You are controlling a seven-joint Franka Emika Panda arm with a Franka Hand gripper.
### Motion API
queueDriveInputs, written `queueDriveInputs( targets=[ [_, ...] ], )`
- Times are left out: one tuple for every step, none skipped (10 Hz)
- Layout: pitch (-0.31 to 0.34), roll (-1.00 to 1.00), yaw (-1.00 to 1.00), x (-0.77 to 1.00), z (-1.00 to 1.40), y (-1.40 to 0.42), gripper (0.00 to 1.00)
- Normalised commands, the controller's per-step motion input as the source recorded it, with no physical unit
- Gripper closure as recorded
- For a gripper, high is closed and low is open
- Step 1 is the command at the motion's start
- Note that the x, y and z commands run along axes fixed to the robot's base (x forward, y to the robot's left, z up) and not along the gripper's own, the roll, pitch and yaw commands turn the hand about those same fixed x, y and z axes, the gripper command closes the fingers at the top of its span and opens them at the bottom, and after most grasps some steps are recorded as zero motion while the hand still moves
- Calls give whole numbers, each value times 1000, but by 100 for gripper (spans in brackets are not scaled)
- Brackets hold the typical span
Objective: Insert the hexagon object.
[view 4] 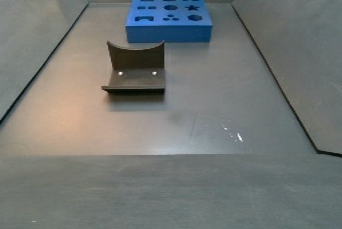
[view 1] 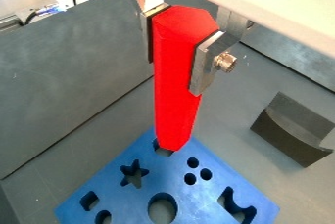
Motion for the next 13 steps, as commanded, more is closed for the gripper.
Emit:
queueDriveInputs(
  targets=[
    [-193, 86, 0, -171, -723, 180, 100],
    [-170, 0, -11, -331, -900, 354, 100],
    [-150, -16, -29, -423, -934, 466, 100],
    [-160, -34, -43, -406, -909, 437, 100],
    [-197, -40, -23, -300, -851, 254, 100],
    [-204, -16, 0, -109, -706, 43, 100],
    [-133, -46, 0, 0, -149, 0, 100],
    [0, 0, 0, 29, -100, 0, 100],
    [16, 116, 31, 74, -231, -11, 100],
    [46, 189, 51, 111, -314, -60, 100],
    [7, 157, 54, 80, -371, -129, 100],
    [0, 51, 17, 6, -223, -160, 100],
    [0, 53, 6, 129, -154, -151, 100]
  ],
)
